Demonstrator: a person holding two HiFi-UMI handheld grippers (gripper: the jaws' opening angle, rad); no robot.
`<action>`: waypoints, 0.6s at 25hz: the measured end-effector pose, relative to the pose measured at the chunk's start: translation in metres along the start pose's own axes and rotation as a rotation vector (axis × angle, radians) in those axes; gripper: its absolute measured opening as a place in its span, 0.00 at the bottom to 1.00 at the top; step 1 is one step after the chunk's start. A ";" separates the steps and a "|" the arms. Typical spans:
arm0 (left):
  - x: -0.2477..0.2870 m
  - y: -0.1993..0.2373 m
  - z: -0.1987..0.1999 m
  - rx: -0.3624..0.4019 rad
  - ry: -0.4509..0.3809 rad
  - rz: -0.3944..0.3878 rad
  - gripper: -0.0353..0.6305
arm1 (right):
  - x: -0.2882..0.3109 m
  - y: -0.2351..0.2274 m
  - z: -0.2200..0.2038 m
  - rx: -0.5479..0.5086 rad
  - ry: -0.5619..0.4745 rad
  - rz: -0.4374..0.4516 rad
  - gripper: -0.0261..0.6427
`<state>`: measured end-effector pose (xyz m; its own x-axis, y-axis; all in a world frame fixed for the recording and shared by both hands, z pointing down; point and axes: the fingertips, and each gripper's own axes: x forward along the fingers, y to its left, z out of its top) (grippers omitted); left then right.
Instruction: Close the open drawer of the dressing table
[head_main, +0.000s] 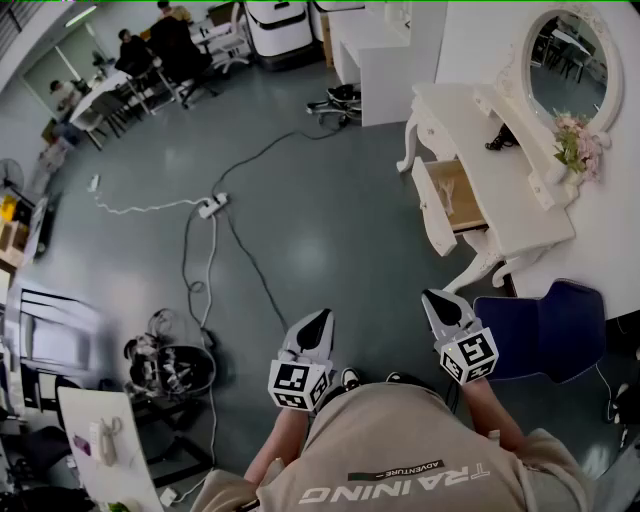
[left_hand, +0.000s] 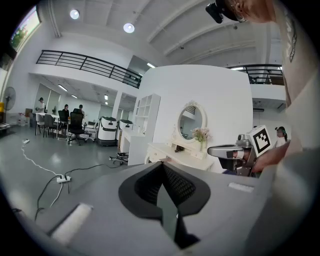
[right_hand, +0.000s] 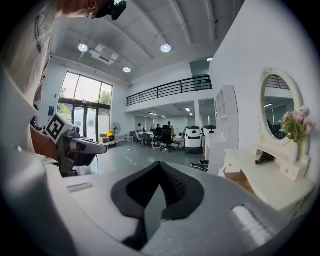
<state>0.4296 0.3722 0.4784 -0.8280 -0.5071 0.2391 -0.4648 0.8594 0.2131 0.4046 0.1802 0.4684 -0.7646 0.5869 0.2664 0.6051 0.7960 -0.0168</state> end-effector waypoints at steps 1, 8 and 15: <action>0.004 0.002 0.000 -0.016 -0.005 0.004 0.08 | 0.003 0.000 0.000 -0.007 0.005 0.001 0.04; 0.012 0.024 -0.002 -0.018 -0.015 -0.040 0.08 | 0.020 0.020 -0.012 0.007 0.019 -0.027 0.04; 0.018 0.041 -0.032 -0.063 0.051 -0.059 0.08 | 0.024 0.030 -0.017 -0.002 0.047 -0.047 0.04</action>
<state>0.4057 0.3963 0.5219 -0.7818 -0.5610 0.2720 -0.4907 0.8228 0.2868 0.4086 0.2159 0.4911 -0.7812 0.5409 0.3118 0.5690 0.8223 -0.0009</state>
